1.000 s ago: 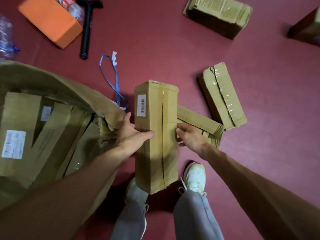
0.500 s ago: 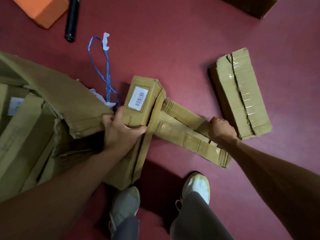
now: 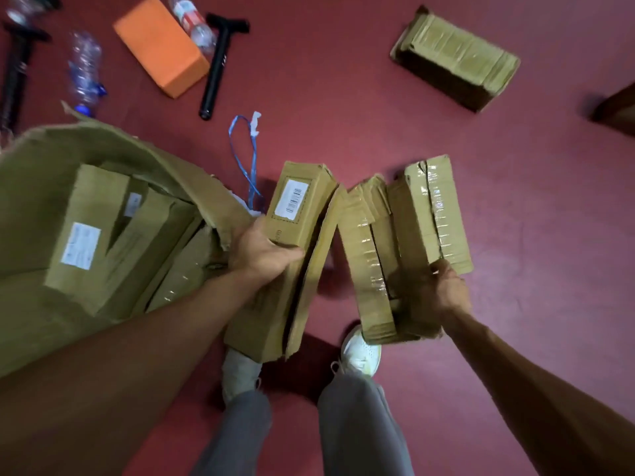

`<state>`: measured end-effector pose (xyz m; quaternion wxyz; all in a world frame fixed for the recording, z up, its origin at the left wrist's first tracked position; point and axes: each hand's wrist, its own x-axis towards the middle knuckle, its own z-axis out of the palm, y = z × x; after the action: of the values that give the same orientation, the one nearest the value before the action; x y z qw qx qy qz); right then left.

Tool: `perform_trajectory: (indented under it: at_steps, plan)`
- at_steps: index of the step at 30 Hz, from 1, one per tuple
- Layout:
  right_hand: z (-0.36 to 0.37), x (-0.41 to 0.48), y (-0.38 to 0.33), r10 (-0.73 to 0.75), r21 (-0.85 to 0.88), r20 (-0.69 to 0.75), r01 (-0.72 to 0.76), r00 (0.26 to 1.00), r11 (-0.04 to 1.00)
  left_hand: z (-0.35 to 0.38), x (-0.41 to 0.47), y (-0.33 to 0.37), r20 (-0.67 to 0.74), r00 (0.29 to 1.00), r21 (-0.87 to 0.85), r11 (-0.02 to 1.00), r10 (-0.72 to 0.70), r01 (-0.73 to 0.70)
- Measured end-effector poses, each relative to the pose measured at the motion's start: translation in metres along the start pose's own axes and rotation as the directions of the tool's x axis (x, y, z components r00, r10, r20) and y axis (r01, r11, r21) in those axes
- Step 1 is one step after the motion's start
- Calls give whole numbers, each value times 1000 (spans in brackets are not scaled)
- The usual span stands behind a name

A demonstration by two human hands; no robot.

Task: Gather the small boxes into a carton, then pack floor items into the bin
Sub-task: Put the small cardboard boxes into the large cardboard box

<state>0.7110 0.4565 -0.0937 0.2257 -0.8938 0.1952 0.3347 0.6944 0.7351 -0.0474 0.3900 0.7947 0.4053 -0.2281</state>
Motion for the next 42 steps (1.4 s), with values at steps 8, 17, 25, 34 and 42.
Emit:
perform_trajectory:
  at_steps: [8, 17, 25, 34, 42]
  plan:
    - [-18, -116, -131, -149, 347, -55, 159, 987, 924, -164, -40, 7, -170, 985, -85, 996, -21, 6]
    - [112, -231, -258, -204, 613, 135, 80, 970, 786, -338, -24, -108, -230, 973, 13, 1000, 0, 3]
    - [200, -275, -303, -199, 618, 387, -93, 901, 781, -386, -3, -148, -182, 983, -89, 996, 8, -24]
    - [127, -217, -246, -130, 510, 355, -75, 926, 857, -289, -26, -75, 61, 994, -106, 991, 86, -79]
    - [-28, -131, -127, -109, 524, 157, 11, 981, 851, -136, -74, 54, 183, 971, -81, 987, 151, -138]
